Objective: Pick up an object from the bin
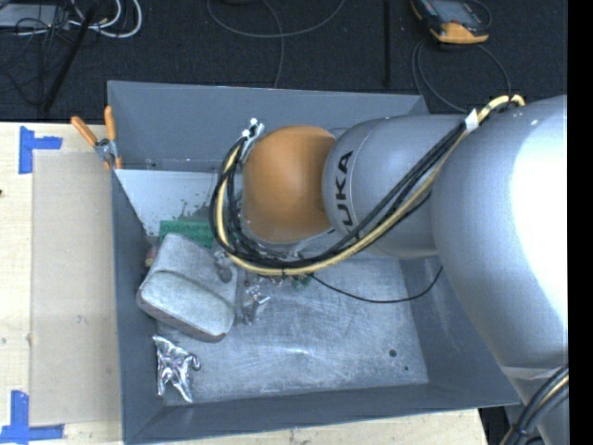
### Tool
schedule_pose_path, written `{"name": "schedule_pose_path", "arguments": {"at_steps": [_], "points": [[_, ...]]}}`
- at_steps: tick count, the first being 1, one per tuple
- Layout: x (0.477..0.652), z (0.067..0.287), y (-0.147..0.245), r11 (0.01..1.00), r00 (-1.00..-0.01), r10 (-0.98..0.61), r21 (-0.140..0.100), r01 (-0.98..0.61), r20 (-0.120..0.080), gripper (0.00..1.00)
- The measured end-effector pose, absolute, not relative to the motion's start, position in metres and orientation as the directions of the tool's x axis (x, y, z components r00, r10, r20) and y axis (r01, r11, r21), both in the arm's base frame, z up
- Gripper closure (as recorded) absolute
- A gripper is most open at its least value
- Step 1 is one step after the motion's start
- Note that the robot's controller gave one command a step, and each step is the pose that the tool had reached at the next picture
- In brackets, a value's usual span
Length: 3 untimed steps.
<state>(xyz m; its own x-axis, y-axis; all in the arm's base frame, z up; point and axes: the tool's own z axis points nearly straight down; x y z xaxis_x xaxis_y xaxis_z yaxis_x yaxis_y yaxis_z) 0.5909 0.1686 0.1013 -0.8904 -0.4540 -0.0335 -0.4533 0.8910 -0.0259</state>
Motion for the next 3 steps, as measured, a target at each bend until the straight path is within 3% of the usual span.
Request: {"name": "schedule_pose_path", "arguments": {"at_steps": [1,2,3], "points": [[0.589,0.101,0.174,0.878,-0.878,-0.478,-0.024,-0.478,-0.029,0.00],[0.552,0.128,0.221,0.835,-0.836,-0.549,-0.022,-0.549,0.000,0.00],[0.615,0.174,0.121,0.828,-0.828,-0.561,-0.006,-0.561,-0.006,0.00]]}}
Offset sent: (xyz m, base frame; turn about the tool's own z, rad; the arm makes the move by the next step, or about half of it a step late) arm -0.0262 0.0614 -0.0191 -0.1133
